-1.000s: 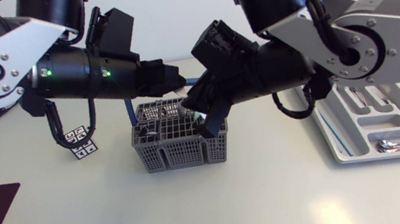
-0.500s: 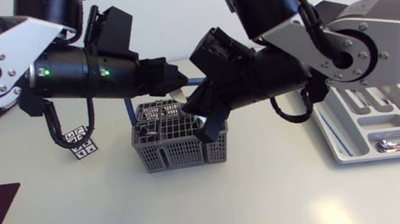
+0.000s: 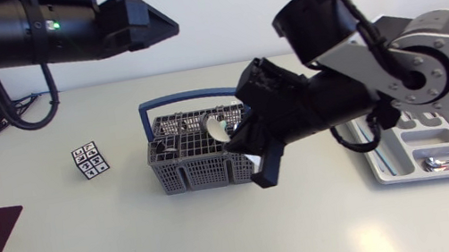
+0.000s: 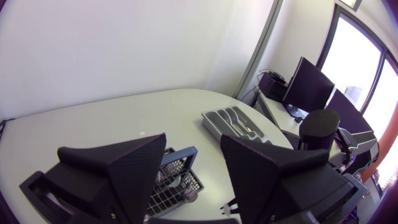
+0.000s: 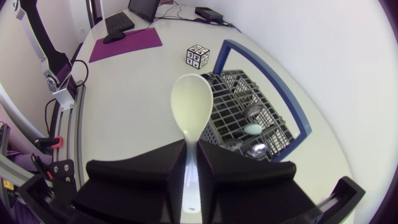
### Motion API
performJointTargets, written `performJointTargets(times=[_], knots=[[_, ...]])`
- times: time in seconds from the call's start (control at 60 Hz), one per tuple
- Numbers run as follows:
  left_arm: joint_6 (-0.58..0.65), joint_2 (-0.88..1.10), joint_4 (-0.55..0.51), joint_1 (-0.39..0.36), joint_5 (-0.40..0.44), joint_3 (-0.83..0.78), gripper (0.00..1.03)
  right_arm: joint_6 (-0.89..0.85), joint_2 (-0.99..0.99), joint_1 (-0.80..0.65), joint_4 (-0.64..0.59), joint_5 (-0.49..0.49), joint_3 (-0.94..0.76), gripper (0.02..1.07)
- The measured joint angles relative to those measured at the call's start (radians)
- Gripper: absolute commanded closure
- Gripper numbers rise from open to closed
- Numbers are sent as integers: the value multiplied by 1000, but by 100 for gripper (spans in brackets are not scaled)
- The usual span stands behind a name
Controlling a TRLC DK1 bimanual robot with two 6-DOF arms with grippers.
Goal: Transfer all utensils from the basket to the drawer tray.
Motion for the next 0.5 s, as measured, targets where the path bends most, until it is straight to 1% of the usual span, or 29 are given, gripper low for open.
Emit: performJointTargets(times=[0.083, 0.233, 0.4, 0.5], knots=[[35, -23, -27, 27, -1, 0, 39, -60, -43, -75, -58, -34, -16, 102], [123, -60, -39, 42, -4, -23, 39, -200, -87, -229, -166, -110, -20, 101], [235, -74, -57, 50, -5, -92, 39, -414, -97, -429, -298, -174, -37, 101], [299, -73, -64, 55, -6, -134, 39, -573, -84, -572, -369, -200, -41, 101]])
